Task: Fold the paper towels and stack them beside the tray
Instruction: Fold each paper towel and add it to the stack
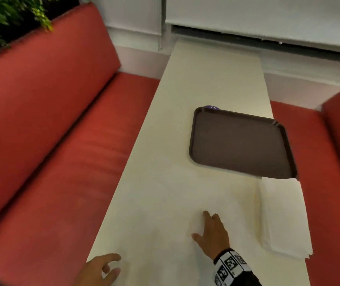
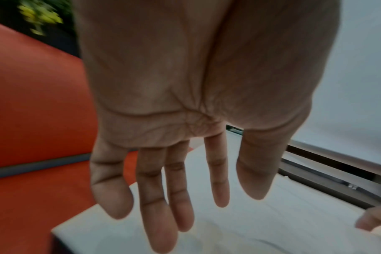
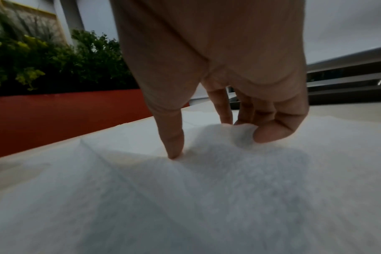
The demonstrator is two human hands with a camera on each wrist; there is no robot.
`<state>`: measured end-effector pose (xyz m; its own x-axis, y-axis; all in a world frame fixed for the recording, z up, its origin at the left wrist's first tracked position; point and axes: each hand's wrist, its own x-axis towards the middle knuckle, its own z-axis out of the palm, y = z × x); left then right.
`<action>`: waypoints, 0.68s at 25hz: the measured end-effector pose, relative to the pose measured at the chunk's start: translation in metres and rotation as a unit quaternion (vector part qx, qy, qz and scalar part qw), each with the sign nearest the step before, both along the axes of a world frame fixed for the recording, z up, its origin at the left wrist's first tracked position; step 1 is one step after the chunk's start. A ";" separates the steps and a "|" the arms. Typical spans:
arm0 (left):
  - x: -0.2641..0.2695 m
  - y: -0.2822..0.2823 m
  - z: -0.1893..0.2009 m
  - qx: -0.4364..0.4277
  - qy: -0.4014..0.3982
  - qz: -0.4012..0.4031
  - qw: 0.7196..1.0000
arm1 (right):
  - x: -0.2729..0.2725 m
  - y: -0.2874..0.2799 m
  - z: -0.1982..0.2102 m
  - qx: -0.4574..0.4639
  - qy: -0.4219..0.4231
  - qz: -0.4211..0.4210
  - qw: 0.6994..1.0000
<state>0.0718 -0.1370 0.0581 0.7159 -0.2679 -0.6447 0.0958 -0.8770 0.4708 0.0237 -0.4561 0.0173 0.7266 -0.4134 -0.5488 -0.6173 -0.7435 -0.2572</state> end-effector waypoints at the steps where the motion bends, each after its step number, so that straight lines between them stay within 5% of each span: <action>1: -0.004 0.016 -0.009 -0.007 -0.001 0.016 1.000 | 0.001 0.002 0.000 -0.007 0.001 0.005 1.000; 6: -0.006 0.040 -0.020 -0.036 -0.046 0.050 0.997 | 0.010 0.007 0.027 -0.099 -0.028 0.049 0.994; 9: 0.010 0.026 0.001 -0.032 -0.030 0.030 0.999 | 0.020 -0.010 0.064 -0.012 -0.174 -0.014 0.985; 12: 0.029 -0.003 0.025 -0.119 -0.042 0.011 0.992 | 0.033 -0.025 0.116 0.076 -0.331 -0.040 0.940; 17: 0.071 -0.082 0.072 -0.311 -0.022 0.009 0.950 | 0.049 -0.025 0.185 0.198 -0.473 -0.075 0.855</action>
<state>0.1425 -0.2195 0.1297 0.7472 -0.5740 -0.3350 0.0767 -0.4262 0.9013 0.0726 -0.4811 0.2024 0.8786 -0.4578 0.1358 -0.0749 -0.4128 -0.9077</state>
